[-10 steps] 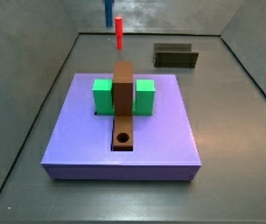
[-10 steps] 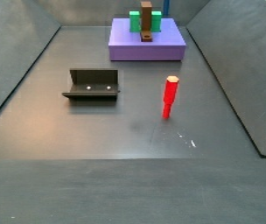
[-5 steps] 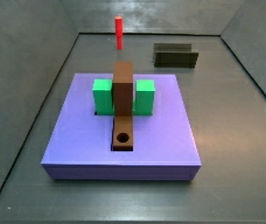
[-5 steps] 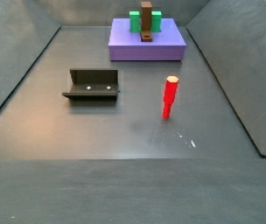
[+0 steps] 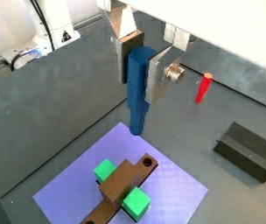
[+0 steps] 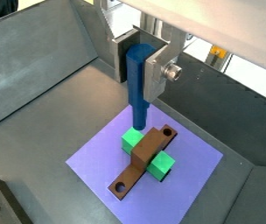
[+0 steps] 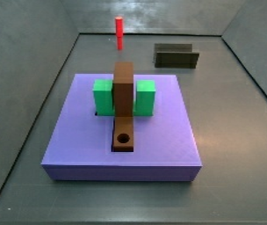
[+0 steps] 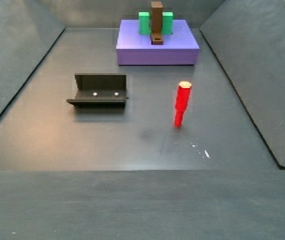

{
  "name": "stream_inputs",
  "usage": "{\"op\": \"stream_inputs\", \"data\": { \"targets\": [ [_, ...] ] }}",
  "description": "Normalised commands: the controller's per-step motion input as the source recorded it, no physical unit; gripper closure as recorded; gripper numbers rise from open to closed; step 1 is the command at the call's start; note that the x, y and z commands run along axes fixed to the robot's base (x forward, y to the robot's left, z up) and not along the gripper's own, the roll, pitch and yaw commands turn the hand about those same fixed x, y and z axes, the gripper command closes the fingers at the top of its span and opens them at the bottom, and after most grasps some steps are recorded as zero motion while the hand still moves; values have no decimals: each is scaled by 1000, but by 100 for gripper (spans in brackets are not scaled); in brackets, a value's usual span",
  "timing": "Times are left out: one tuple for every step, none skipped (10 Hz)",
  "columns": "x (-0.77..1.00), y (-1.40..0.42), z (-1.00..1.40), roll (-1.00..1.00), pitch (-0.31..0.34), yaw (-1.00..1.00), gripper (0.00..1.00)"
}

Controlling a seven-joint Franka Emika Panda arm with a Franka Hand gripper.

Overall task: Pick up the blue object. Move up. Move to above the board. Insert the blue object.
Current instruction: Insert the blue object.

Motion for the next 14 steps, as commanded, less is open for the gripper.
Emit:
{"op": "stream_inputs", "data": {
  "targets": [
    [3,-91,-74,-4,0,0,100],
    [0,-146,-151,-34,0,0,100],
    [0,-540,-357,0,0,0,100],
    [200,-851,-440,64,16,0,100],
    [157,-954,-577,37,0,0,100],
    [180,-1000,-649,104,0,0,100],
    [154,-917,-594,249,0,0,100],
    [160,-797,-543,359,0,0,100],
    [146,-757,-489,406,0,0,100],
    [91,-734,-466,449,0,0,100],
    [0,-700,-577,351,20,0,100],
    [0,-357,-663,0,0,0,100],
    [-49,-171,-689,-180,-19,-14,100],
    [-43,-134,-617,-230,-43,0,100]
  ]
}}
